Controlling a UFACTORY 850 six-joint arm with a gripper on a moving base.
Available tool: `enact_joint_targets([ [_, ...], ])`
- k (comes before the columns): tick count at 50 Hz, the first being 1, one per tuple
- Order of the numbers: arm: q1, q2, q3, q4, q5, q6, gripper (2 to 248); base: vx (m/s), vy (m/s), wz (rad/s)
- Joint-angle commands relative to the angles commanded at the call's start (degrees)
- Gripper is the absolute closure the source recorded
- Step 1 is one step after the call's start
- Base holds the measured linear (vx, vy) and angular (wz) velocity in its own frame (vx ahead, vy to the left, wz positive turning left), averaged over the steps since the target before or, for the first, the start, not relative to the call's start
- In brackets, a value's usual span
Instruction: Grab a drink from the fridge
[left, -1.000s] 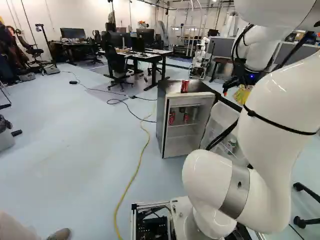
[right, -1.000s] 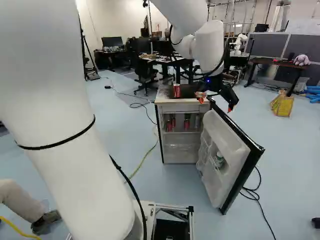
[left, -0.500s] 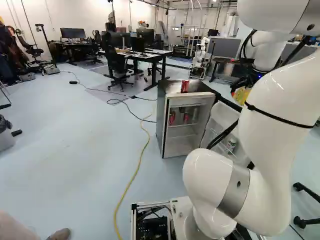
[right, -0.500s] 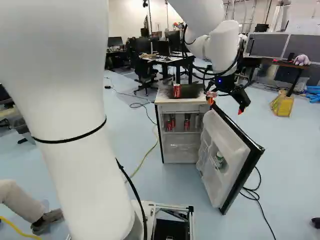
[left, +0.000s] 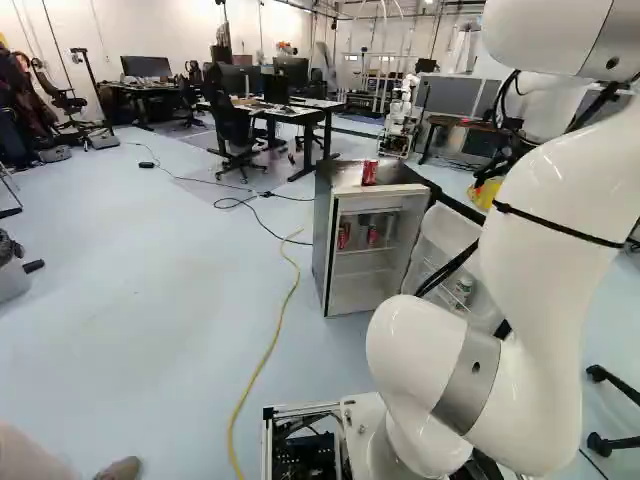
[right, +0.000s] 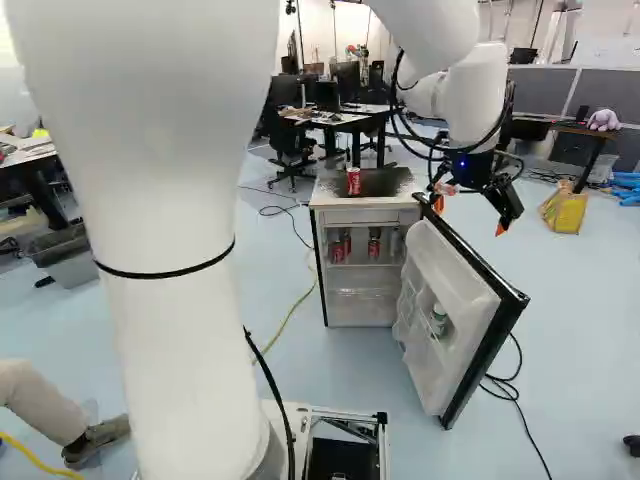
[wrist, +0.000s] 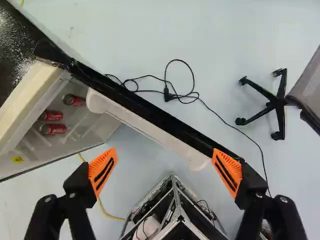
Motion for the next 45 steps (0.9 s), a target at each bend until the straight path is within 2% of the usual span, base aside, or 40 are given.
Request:
enact_joint_targets([
  [18,-2.27,-5.85,-4.54,0.0,-2.26,0.0,3,0.0,0.0,0.0],
  [45,-5.38,-11.31,-11.42,0.0,-5.65,0.0,3,0.0,0.0,0.0],
])
